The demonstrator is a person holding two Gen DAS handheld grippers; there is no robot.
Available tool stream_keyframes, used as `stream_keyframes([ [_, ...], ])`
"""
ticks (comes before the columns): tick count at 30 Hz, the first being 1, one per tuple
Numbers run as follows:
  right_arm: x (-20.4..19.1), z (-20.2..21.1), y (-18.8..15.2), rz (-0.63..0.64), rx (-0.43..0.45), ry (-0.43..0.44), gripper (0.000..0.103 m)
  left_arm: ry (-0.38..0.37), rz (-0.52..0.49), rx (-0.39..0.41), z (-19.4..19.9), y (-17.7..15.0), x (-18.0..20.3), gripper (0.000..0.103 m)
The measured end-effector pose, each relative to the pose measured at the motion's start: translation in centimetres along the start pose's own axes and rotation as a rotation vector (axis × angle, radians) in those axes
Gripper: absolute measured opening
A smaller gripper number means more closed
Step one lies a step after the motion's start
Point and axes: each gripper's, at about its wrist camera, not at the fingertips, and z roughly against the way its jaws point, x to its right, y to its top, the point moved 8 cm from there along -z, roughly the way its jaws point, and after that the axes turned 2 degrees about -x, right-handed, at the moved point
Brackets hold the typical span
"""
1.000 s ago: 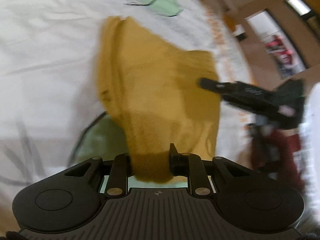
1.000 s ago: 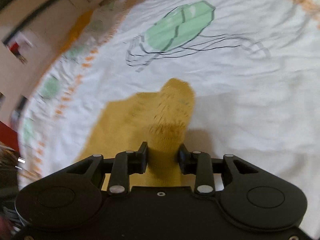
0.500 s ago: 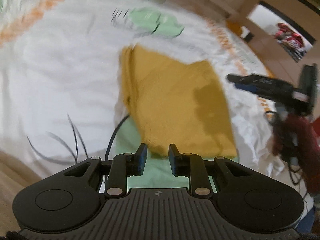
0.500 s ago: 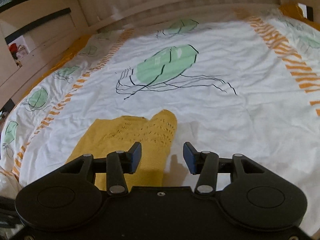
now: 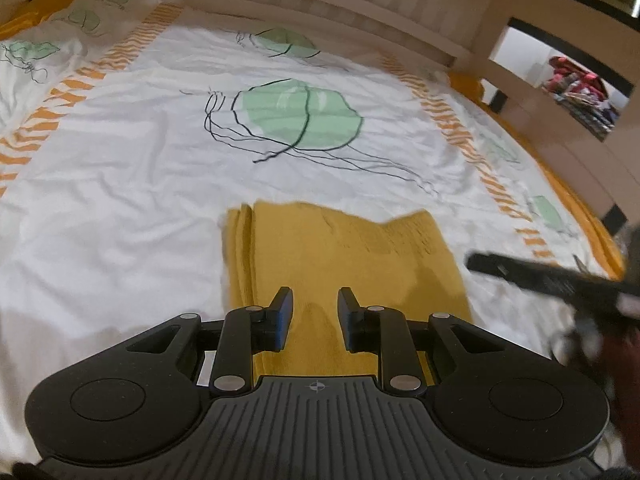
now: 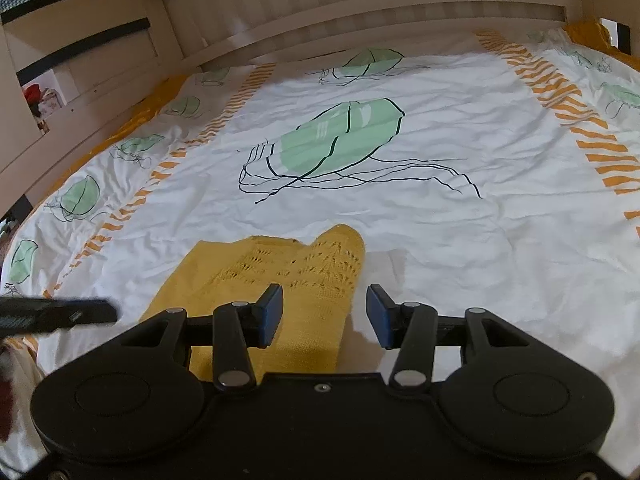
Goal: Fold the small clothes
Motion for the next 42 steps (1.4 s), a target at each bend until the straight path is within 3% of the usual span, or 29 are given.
stream_keyframes([
  [4, 0.1, 0.0, 0.1, -0.019, 0.004, -0.001, 0.056, 0.014, 0.044, -0.011, -2.3, 1.1, -1.3, 0.024],
  [8, 0.4, -0.1, 0.2, -0.048, 0.007, 0.006, 0.057, 0.024, 0.017, -0.021, -3.9, 1.3, -1.7, 0.026],
  [11, 0.5, -0.2, 0.2, -0.051, 0.006, 0.003, 0.057, 0.041, -0.006, -0.027, -4.7, 1.3, -2.1, 0.036],
  [15, 0.6, -0.4, 0.2, -0.054, 0.002, 0.000, 0.057, 0.064, 0.020, 0.008, -4.8, 1.5, -3.2, 0.037],
  [19, 0.8, -0.7, 0.0, -0.059, -0.005, -0.012, 0.061, 0.028, 0.072, -0.010, -5.4, 1.3, -3.7, 0.037],
  [25, 0.9, -1.1, -0.4, -0.042, -0.016, -0.037, 0.062, 0.001, 0.050, -0.027, -5.9, 1.8, -2.7, 0.036],
  [26, 0.9, -1.1, -0.4, -0.033, -0.015, -0.044, 0.063, 0.007, 0.053, -0.033, -6.1, 1.8, -2.8, 0.035],
  [28, 0.7, -1.3, -0.5, -0.017, -0.018, -0.052, 0.068, 0.030, 0.062, -0.010, -6.1, 1.9, -3.1, 0.005],
  [31, 0.6, -1.5, -0.4, -0.012, -0.016, -0.048, 0.072, 0.054, 0.080, 0.022, -5.5, 1.9, -3.9, 0.005],
  [37, 1.2, -2.6, 0.2, -0.024, 0.001, -0.080, 0.077, 0.084, 0.081, -0.002, -5.7, 1.2, -4.4, 0.005],
  [41, 2.7, -5.8, -1.3, 0.007, -0.119, -0.198, 0.083, 0.095, 0.074, -0.015, -6.3, 0.7, -4.5, 0.006],
  [42, 3.0, -6.4, -1.7, -0.005, -0.130, -0.194, 0.085, 0.098, 0.067, -0.015, -6.4, 0.7, -4.5, 0.007],
])
